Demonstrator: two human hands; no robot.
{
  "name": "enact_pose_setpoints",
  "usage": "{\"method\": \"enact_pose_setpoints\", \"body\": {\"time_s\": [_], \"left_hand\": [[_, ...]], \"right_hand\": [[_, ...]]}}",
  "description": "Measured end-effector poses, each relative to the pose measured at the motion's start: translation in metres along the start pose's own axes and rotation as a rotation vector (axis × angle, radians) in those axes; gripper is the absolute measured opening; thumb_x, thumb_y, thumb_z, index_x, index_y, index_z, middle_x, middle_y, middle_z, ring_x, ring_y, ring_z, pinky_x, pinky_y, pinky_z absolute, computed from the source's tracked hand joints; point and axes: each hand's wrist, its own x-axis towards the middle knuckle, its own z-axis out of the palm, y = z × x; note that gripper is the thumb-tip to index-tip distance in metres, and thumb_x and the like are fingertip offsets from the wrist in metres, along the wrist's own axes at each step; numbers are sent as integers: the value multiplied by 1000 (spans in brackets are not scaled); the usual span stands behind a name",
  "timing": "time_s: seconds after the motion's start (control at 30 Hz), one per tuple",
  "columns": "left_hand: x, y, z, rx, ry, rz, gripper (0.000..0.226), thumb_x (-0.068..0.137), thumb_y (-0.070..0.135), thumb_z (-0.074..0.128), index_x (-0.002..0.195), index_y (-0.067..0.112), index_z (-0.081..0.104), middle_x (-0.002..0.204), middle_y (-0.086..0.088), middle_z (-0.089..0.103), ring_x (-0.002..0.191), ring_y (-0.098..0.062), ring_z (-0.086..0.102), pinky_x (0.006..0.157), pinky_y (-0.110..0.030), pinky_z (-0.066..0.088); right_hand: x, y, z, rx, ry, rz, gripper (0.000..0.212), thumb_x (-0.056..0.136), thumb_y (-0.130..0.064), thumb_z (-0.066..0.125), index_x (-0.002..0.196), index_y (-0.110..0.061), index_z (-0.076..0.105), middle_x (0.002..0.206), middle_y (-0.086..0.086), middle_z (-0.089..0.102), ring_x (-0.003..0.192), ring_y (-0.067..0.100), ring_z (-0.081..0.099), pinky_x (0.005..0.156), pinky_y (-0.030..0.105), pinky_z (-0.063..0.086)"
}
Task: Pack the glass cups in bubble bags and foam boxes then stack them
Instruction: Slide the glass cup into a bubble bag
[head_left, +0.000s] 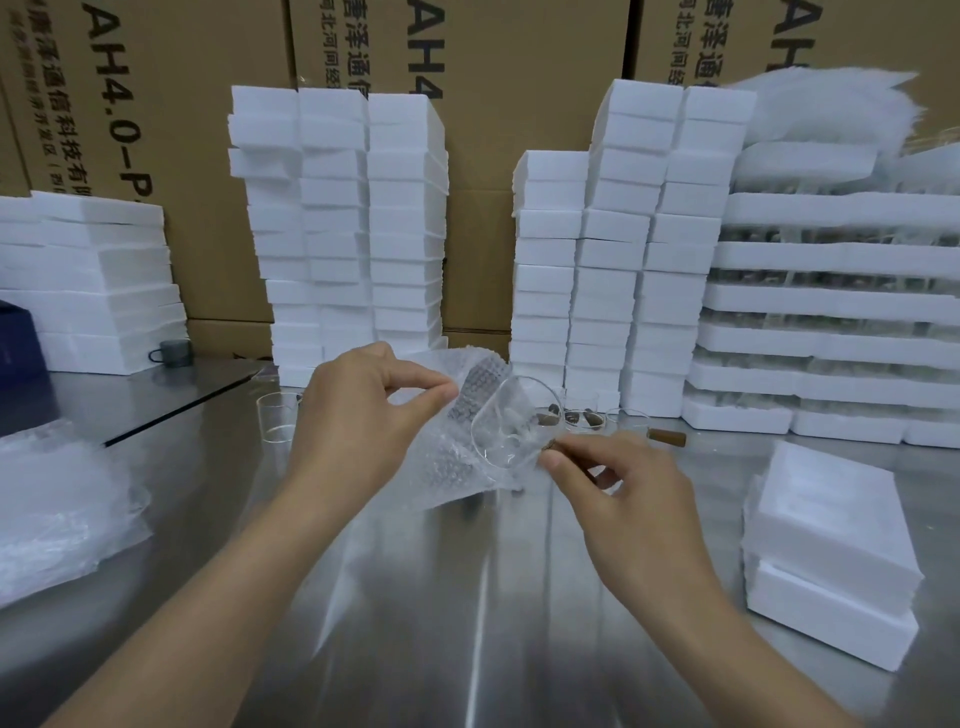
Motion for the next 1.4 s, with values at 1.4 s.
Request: {"method": "enact_pose_setpoints", "body": {"time_s": [1.4], "left_hand": [[-50,31,50,149,105,578,8,99,29,73,97,29,81,74,14,48,61,-10,49,53,-28,42]], "right_hand": [[5,9,-6,726,-216,551,14,87,-24,83,92,-12,77,80,2,69,47,10,35,43,19,30]]}}
